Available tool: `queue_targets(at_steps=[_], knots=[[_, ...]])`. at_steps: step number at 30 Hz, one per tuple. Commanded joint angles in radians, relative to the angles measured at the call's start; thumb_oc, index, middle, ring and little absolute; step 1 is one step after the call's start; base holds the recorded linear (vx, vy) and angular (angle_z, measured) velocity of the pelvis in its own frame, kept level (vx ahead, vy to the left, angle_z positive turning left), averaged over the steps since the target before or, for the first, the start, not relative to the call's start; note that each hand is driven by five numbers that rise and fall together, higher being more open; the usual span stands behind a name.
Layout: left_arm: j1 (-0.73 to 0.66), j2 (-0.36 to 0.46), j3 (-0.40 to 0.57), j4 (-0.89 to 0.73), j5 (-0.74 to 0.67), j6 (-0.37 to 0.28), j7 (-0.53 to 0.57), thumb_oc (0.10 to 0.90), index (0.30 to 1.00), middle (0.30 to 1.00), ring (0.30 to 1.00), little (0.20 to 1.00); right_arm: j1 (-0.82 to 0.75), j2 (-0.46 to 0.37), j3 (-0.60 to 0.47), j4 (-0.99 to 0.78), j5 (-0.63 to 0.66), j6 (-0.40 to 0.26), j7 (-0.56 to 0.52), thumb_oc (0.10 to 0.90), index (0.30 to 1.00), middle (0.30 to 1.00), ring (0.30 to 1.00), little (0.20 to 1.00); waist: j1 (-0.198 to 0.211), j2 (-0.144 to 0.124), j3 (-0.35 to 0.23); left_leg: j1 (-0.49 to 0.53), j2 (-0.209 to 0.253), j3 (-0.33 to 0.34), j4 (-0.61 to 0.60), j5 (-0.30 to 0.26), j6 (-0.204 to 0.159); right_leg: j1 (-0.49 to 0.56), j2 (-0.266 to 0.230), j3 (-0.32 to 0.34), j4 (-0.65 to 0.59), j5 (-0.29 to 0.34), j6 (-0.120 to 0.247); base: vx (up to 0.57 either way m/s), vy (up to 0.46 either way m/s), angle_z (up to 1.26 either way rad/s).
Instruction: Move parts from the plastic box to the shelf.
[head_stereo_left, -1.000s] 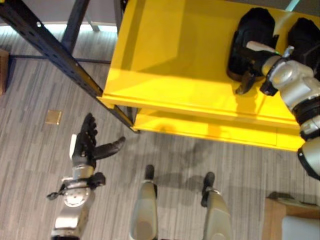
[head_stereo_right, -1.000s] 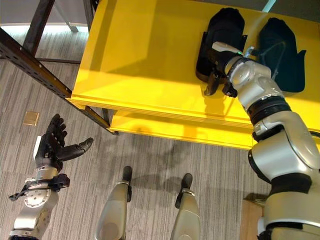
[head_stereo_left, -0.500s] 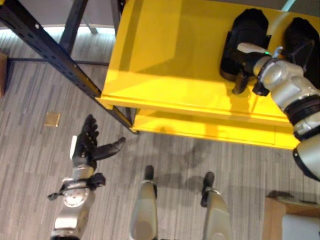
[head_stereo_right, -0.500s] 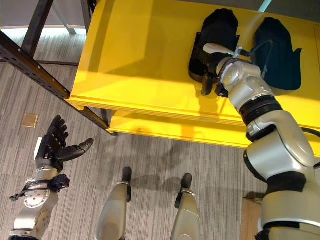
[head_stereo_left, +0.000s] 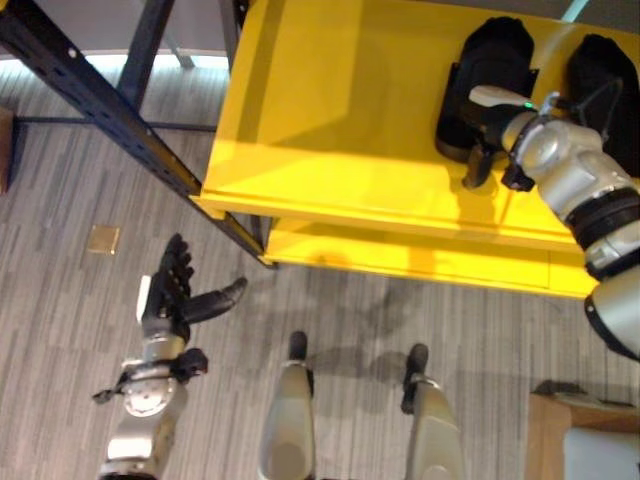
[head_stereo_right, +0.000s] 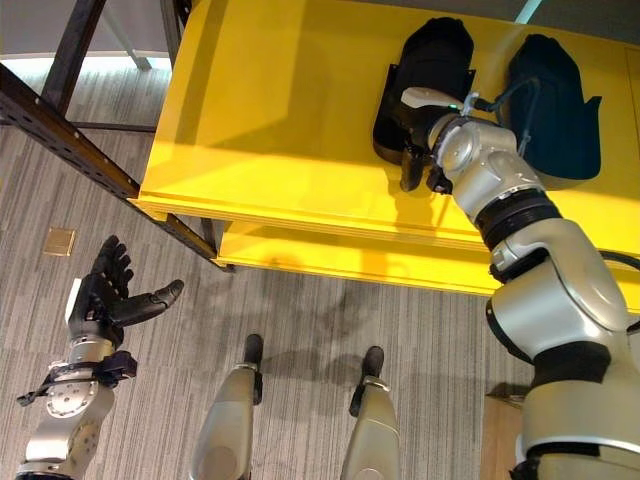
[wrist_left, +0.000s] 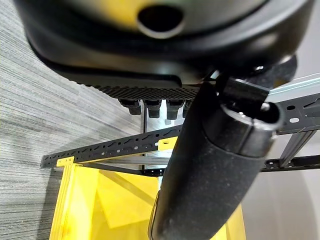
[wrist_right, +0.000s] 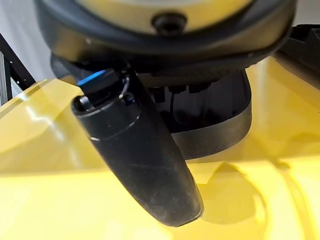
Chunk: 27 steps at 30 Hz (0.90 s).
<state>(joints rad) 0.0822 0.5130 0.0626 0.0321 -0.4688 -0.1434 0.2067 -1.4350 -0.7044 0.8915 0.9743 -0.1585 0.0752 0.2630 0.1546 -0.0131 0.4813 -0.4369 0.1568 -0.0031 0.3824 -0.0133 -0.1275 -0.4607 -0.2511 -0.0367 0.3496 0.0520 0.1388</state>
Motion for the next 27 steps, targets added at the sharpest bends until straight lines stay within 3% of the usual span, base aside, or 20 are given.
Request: queue_targets(at_steps=[1, 27], knots=[[-0.021, 0.045, 0.097, -0.078, -0.035, -0.069, 0.014, 0.900, 1.000, 1.000, 1.000, 1.000, 0.102, 0.228, 0.025, -0.080, 0.038, -0.059, 0.090, 0.900, 1.000, 1.000, 1.000, 1.000, 0.025, -0.011, 0.033, -0.031, -0.010, -0.028, 0.029, -0.006, 0.040, -0.028, -0.027, 0.027, 0.025, 0.055, 0.022, 0.00, 0.000, 0.00], [-0.011, 0.045, 0.115, -0.077, -0.033, -0.068, 0.029, 0.900, 1.000, 1.000, 1.000, 1.000, 0.095, 0.289, 0.085, -0.220, -0.027, -0.082, 0.139, 0.900, 1.000, 1.000, 1.000, 1.000, 0.031, -0.016, 0.026, -0.029, -0.012, -0.033, 0.023, -0.006, 0.042, -0.020, -0.027, 0.025, 0.022, 0.052, 0.023, 0.00, 0.000, 0.00]])
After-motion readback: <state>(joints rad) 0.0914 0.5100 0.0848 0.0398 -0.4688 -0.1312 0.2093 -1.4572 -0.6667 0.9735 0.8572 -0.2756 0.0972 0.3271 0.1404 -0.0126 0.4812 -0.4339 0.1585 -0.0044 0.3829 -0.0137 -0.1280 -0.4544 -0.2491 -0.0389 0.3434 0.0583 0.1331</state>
